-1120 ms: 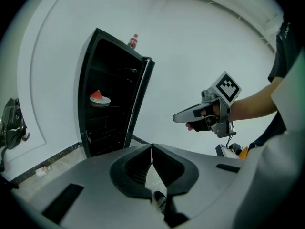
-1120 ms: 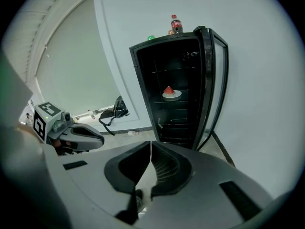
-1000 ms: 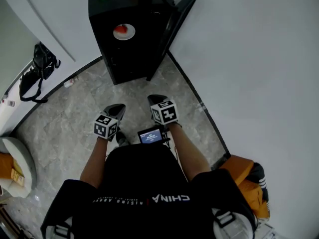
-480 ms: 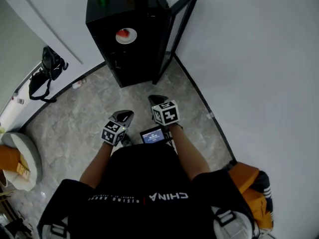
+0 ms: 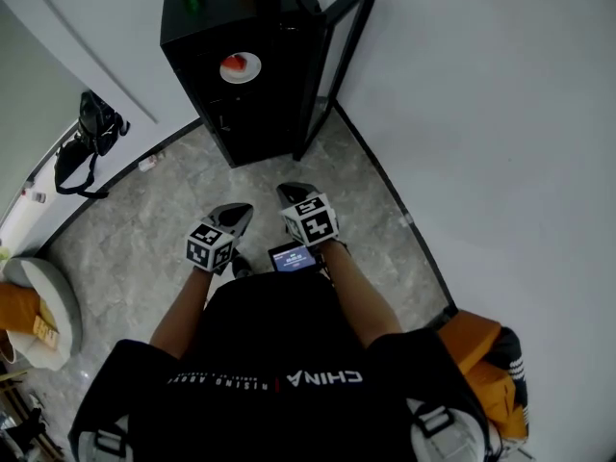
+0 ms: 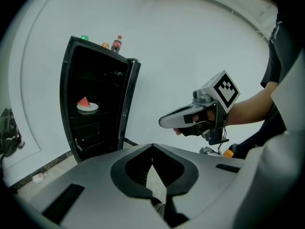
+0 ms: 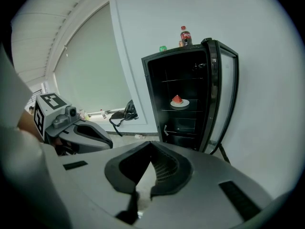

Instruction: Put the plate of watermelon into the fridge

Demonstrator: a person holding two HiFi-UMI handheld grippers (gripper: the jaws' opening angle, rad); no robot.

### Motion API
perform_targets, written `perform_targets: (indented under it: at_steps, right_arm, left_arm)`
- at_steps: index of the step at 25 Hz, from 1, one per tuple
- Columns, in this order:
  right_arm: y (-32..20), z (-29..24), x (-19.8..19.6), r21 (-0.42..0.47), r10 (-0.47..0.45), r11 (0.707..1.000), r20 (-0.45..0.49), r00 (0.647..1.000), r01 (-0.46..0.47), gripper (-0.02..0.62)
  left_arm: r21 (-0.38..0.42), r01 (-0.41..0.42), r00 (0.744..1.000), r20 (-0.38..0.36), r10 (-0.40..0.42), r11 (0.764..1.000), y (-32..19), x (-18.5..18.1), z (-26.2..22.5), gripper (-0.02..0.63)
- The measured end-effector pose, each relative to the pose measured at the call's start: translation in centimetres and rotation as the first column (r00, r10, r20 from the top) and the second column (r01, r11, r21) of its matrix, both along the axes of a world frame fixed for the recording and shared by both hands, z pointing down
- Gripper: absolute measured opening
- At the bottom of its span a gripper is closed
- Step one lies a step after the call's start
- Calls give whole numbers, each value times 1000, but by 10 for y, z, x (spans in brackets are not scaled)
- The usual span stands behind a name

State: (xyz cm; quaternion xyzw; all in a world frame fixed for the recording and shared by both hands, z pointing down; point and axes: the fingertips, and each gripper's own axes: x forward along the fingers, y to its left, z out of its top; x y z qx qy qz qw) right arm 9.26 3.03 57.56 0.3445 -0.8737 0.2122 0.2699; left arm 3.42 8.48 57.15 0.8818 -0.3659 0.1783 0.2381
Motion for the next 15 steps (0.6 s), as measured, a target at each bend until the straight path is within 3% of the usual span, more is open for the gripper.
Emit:
perform_targets:
  at_steps: [4, 8, 15]
  right_arm:
    - [-4, -1, -2, -4, -16, 1000, -9, 1000, 16, 17]
    - [-8, -6, -6, -33, 7, 999, 44, 999, -5, 17]
    - [-9, -9, -9, -37, 0, 999, 57, 998, 2, 17]
  left_arm:
    - [1, 7, 1000, -17, -7, 1000, -3, -3, -4, 12]
    - [20, 23, 1000, 3, -23, 1000, -8, -9, -4, 12]
    - [21, 74, 996, 43, -75, 997, -13, -21, 3, 12]
